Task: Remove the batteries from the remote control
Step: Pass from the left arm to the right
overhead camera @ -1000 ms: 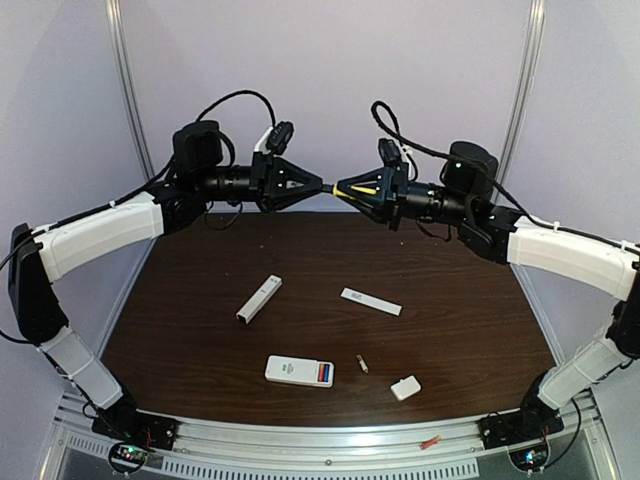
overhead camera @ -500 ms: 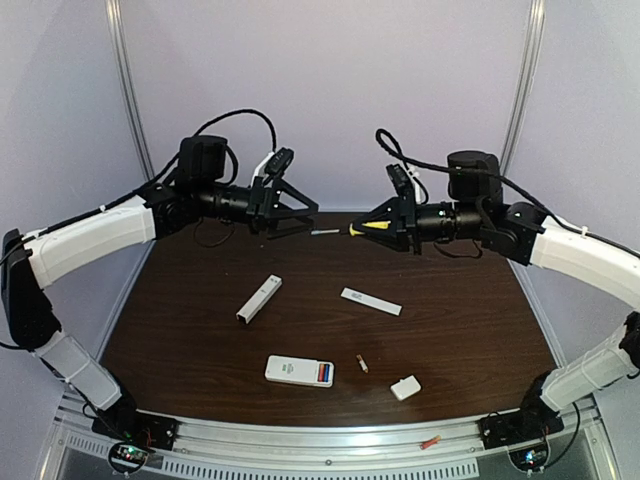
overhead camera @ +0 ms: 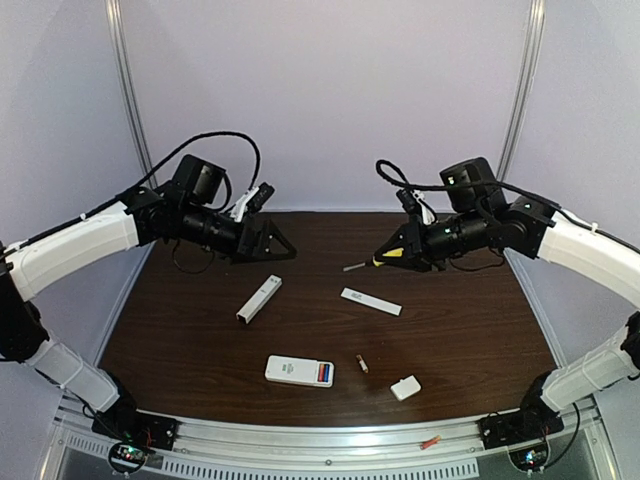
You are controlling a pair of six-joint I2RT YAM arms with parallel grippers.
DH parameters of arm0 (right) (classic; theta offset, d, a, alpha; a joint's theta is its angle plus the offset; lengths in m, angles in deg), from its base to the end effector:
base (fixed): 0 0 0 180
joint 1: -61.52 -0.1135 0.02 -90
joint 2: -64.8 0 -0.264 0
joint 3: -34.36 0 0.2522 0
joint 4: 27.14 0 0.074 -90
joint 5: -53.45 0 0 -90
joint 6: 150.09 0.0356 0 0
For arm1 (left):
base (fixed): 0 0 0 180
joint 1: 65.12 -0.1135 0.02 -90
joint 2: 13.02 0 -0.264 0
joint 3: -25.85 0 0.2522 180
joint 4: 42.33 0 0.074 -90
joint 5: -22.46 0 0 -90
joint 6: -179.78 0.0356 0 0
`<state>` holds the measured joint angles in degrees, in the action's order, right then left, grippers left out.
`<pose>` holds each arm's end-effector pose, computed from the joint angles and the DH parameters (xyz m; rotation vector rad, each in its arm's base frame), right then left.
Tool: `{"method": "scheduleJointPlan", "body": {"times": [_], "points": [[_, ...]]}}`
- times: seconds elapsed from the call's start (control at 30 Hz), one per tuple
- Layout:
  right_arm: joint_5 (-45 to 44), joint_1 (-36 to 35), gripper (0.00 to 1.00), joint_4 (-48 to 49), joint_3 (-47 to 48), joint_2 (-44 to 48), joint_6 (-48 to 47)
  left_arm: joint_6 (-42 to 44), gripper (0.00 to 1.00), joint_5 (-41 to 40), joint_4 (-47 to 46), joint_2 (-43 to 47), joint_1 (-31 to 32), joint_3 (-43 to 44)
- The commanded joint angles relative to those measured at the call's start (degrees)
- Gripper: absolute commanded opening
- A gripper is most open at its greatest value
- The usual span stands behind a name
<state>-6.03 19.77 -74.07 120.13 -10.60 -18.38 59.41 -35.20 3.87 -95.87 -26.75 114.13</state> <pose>0.2010 0.2037 0.3520 -0.3376 2.4520 1.3209 0.2367 -0.2117 0.3313 0.4971 2.4289 -1.2238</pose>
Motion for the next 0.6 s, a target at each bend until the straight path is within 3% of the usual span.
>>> {"method": "scheduleJointPlan", "body": {"times": [0.0, 0.23, 0.57], "points": [[-6.8, -0.1, 0.00, -5.6, 0.7, 2.7, -2.1, 7.3, 0.97, -17.8, 1.9, 3.4, 0.2, -2.4], [-11.6, -0.1, 0.00, -9.7, 1.2, 3.2, -3.0, 17.5, 0.97, -22.8, 0.9, 4.5, 0.1, -3.6], [-13.8, -0.1, 0.00, -11.9, -1.3, 5.3, -1.7, 34.5, 0.97, -12.8, -12.0, 13.2, 0.1, -16.2]]}}
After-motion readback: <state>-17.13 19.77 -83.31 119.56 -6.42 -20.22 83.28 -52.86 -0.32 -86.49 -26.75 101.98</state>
